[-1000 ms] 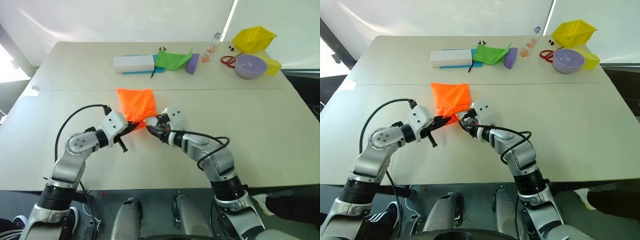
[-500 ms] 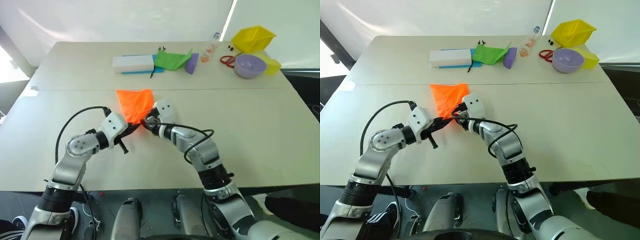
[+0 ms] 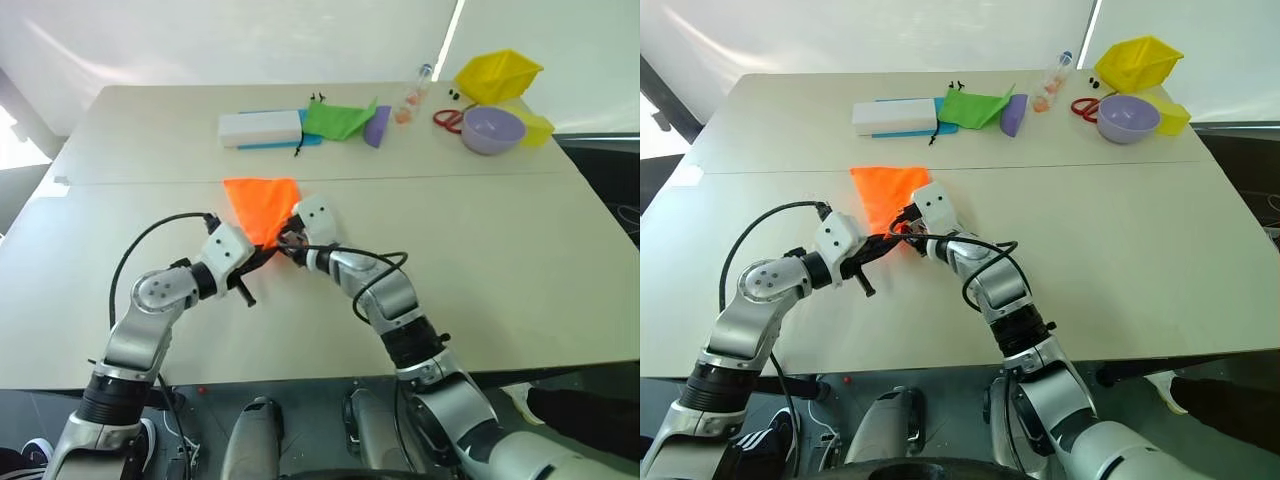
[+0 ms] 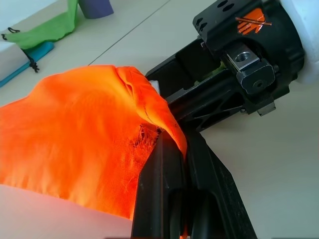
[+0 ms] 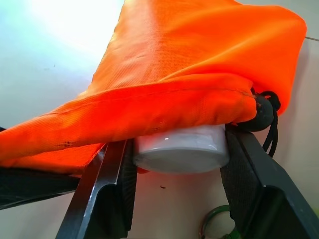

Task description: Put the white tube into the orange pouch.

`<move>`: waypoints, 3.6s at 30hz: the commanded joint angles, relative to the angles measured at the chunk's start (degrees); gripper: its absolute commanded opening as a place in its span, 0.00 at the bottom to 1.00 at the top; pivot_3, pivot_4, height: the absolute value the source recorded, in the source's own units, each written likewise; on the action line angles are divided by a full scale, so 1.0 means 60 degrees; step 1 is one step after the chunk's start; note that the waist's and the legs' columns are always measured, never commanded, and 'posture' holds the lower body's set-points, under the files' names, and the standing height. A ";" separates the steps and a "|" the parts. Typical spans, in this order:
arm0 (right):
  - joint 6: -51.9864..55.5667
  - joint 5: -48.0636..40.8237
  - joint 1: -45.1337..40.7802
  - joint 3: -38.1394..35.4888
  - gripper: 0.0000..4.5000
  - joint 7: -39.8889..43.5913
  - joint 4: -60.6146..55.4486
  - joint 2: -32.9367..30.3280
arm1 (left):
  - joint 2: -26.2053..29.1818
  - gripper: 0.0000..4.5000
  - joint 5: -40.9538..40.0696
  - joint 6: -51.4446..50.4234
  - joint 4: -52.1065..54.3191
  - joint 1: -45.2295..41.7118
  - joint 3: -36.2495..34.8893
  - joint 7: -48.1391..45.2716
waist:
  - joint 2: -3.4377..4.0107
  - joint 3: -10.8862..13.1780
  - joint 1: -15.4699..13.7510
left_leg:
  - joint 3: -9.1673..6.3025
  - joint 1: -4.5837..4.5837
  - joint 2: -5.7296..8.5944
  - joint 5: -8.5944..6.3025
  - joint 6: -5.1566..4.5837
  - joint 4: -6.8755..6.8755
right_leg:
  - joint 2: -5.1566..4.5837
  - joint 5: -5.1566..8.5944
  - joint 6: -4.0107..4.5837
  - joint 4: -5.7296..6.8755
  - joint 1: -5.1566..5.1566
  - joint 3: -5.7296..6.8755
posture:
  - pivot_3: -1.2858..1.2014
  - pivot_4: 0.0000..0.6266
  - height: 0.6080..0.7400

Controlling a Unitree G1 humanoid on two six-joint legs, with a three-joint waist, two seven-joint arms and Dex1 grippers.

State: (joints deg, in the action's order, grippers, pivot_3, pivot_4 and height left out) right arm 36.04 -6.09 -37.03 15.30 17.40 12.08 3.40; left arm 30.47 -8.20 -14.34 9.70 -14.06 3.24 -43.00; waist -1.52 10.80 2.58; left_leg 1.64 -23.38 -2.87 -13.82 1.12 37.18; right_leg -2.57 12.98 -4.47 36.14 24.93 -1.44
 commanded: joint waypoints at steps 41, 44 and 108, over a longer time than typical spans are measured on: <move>0.0751 -0.0757 0.0953 -0.0651 1.00 0.2761 -0.3191 -0.3341 | 0.1196 0.00 -0.0072 0.1583 -0.0914 0.0758 -0.0921 -0.0572 | 0.0004 0.0002 -0.0017 | 0.0007 -0.0014 -0.0003 -0.0001 0.0001 -0.0020 | -0.0004 0.0006 0.0005 -0.0013 0.0029 0.0000 | 0.52 0.24 1.00; 0.0961 -0.0927 0.0898 -0.0935 1.00 0.2311 -0.2669 -0.2875 | 0.1202 0.00 -0.0060 0.1640 -0.0986 0.0741 -0.0865 -0.0581 | 0.0003 0.0002 -0.0012 | 0.0013 -0.0017 -0.0002 -0.0001 0.0001 -0.0020 | -0.0006 0.0006 0.0004 -0.0014 0.0029 -0.0002 | 0.52 0.24 1.00; 0.1558 -0.3234 0.2515 -0.2602 0.00 0.3488 -0.4619 -0.5098 | 0.1047 0.74 -0.1356 0.2059 -0.3824 -0.2492 -0.0684 -0.3342 | 0.0003 0.0002 -0.0236 | 0.0019 -0.0024 0.0005 0.0000 0.0001 -0.0004 | -0.0007 0.0006 -0.0003 -0.0022 0.0018 -0.0004 | 0.52 0.24 1.00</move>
State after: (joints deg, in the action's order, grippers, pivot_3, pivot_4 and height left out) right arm 45.85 -25.06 -22.13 0.72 37.22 -14.46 -26.15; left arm 36.81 -16.69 -3.11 -12.04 -27.46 -1.21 -61.94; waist -1.50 10.81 1.17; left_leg 1.75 -23.53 -2.84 -13.82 1.12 37.15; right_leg -2.60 13.02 -4.50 36.02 25.04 -1.47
